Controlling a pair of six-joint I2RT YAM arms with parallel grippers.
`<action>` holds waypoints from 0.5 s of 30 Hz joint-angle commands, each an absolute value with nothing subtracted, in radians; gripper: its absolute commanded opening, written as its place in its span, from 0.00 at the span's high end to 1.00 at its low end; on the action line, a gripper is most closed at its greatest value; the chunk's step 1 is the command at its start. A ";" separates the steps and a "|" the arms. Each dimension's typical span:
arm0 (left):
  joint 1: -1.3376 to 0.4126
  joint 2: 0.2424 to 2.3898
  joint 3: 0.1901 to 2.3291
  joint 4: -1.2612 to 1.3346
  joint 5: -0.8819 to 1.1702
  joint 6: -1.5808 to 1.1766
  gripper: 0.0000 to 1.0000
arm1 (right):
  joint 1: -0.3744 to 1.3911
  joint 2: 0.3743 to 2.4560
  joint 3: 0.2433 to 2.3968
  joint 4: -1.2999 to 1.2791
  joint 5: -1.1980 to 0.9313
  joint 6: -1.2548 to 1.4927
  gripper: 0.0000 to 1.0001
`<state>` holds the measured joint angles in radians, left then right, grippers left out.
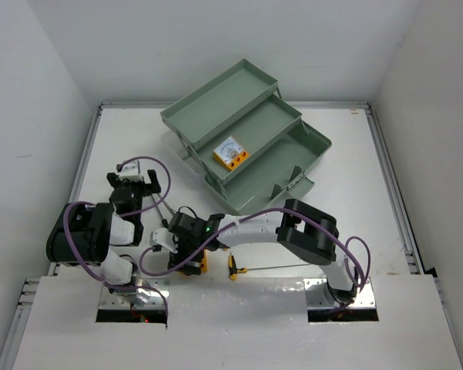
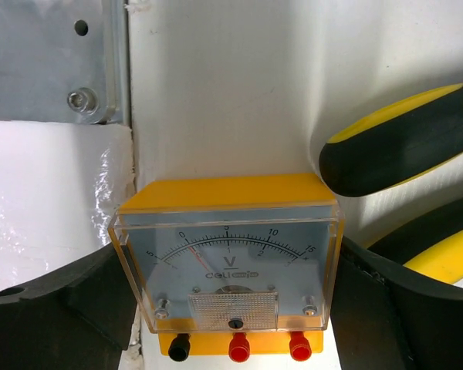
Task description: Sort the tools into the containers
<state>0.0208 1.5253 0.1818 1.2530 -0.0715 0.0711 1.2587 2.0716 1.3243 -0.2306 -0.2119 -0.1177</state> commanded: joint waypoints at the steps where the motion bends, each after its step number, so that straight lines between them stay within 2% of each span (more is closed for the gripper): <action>1: 0.012 1.525 0.198 1.299 -0.075 0.074 0.04 | 1.264 2.072 1.354 -0.261 -0.267 -0.107 0.67; 3: 0.011 1.525 0.198 1.299 -0.075 0.074 0.04 | 1.266 2.063 1.368 -0.285 -0.276 -0.107 0.77; 4: 0.011 1.525 0.198 1.299 -0.075 0.075 0.04 | 1.267 2.059 1.370 -0.293 -0.279 -0.109 0.87; 7: 0.011 1.525 0.198 1.299 -0.075 0.074 0.04 | 1.267 2.020 1.381 -0.330 -0.272 -0.112 1.00; 15: 0.011 1.525 0.198 1.299 -0.075 0.075 0.04 | 1.223 1.784 1.485 -0.443 -0.091 -0.112 1.00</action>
<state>0.0208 1.5253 0.1818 1.2530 -0.0715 0.0711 1.2522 1.9495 1.3937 -0.4377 -0.1696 -0.1169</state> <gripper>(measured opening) 0.961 0.819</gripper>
